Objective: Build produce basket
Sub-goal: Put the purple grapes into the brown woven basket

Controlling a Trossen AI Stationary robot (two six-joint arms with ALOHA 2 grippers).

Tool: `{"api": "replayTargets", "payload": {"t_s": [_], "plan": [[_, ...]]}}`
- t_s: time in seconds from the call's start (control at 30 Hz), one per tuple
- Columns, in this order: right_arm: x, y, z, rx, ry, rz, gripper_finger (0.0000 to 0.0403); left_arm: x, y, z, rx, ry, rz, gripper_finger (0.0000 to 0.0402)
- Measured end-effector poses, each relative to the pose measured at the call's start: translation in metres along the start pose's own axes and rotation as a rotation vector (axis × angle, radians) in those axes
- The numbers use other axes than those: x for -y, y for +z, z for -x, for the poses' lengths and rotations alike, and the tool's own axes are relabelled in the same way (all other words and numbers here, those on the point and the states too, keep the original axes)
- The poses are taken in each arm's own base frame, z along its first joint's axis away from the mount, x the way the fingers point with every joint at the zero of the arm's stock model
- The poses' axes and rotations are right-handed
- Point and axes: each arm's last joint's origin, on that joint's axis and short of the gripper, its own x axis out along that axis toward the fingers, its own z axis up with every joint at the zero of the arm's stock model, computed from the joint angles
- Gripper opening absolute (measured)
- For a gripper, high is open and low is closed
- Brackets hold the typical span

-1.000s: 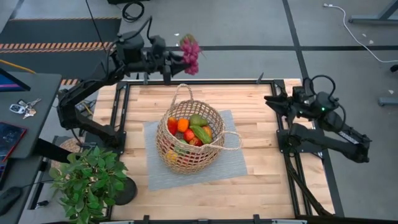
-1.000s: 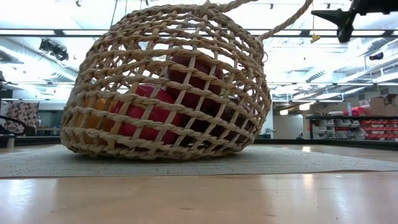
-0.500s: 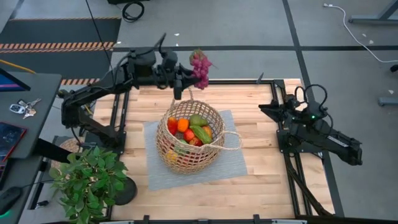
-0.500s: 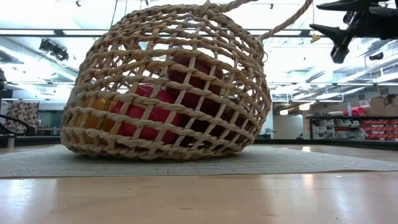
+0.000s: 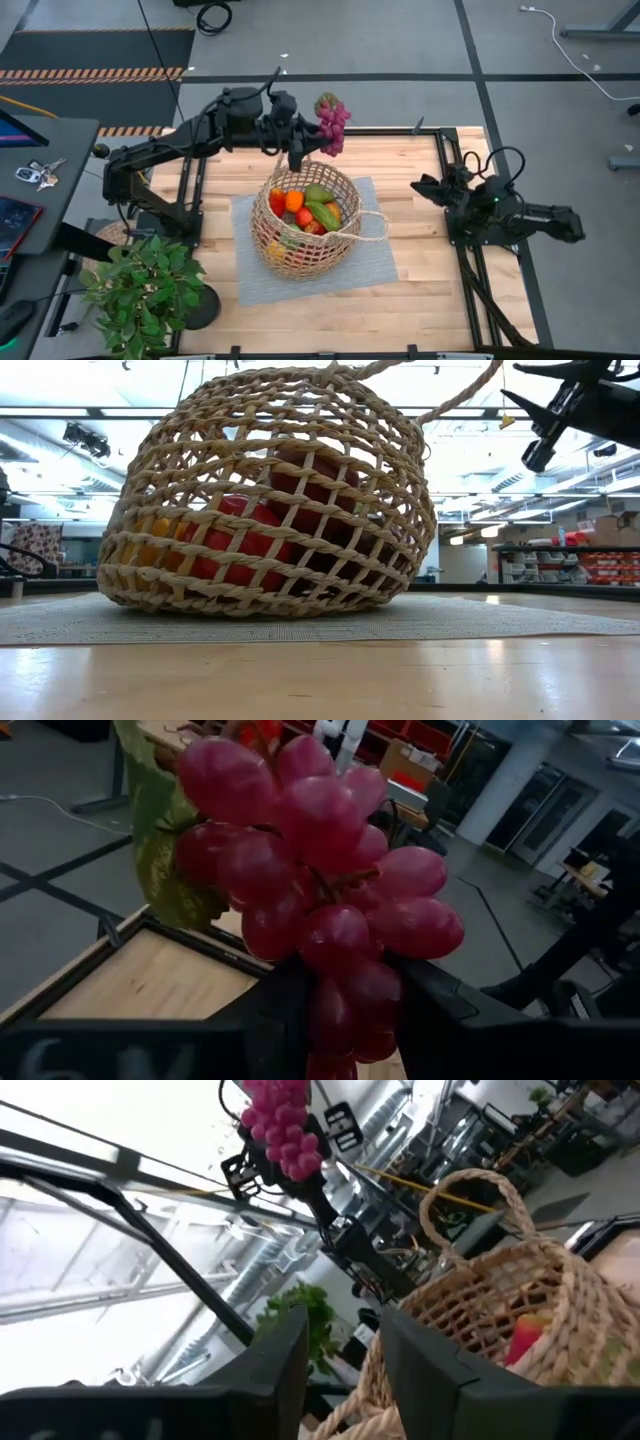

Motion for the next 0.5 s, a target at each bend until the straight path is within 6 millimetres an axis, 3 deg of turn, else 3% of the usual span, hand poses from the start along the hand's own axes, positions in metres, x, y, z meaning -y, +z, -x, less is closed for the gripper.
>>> {"api": "replayTargets", "payload": {"t_s": [0.23,0.5], "plan": [[0.004,-0.009,0.0,-0.054,-0.076,0.094,0.0122,0.004,-0.008,-0.008,-0.04,-0.01,-0.07,0.0117],[0.025,-0.023,0.005,-0.239,-0.268,0.36,0.0122,0.008,-0.015,-0.013,-0.072,-0.019,-0.107,0.0117]]}}
